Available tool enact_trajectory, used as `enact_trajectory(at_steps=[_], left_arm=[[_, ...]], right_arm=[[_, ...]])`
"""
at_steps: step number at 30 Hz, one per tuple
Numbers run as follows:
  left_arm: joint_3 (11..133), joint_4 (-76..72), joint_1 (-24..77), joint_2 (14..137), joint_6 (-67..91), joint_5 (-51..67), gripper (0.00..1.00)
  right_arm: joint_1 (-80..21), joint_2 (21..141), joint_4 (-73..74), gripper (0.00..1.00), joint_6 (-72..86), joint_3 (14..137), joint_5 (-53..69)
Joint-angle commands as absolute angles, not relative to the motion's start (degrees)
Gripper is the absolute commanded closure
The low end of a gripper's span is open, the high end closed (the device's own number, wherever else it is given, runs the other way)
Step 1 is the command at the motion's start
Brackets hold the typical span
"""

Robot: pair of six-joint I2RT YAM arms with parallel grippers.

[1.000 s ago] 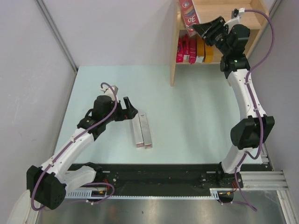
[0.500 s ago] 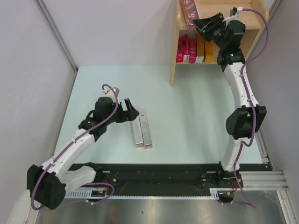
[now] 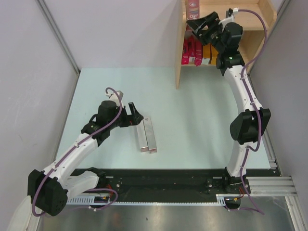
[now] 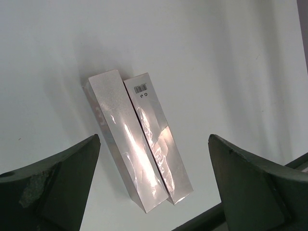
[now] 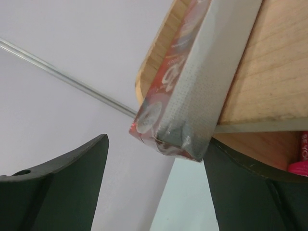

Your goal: Place and organize the toothpastes onto the shelf

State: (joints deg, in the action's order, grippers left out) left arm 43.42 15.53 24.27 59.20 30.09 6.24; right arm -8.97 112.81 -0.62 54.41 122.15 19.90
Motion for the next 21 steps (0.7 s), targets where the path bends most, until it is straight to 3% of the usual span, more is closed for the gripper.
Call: enact_trajectory(at_steps=[1, 12, 21], left_arm=[[43.07, 14.15, 24.70, 58.10, 30.59, 6.94, 0.00], [42.63, 14.33, 24.70, 57.39, 30.23, 6.68, 0.00], [43.07, 14.33, 24.70, 58.88, 29.97, 6.94, 0.00]], right_arm=[[-8.53, 107.24, -3.59, 0.15, 52.73, 117.00, 18.63], [-6.33, 96.25, -12.30, 0.02, 53.44, 98.45, 19.34], [-7.38, 88.07, -9.86, 0.01, 49.05, 93.17, 18.54]])
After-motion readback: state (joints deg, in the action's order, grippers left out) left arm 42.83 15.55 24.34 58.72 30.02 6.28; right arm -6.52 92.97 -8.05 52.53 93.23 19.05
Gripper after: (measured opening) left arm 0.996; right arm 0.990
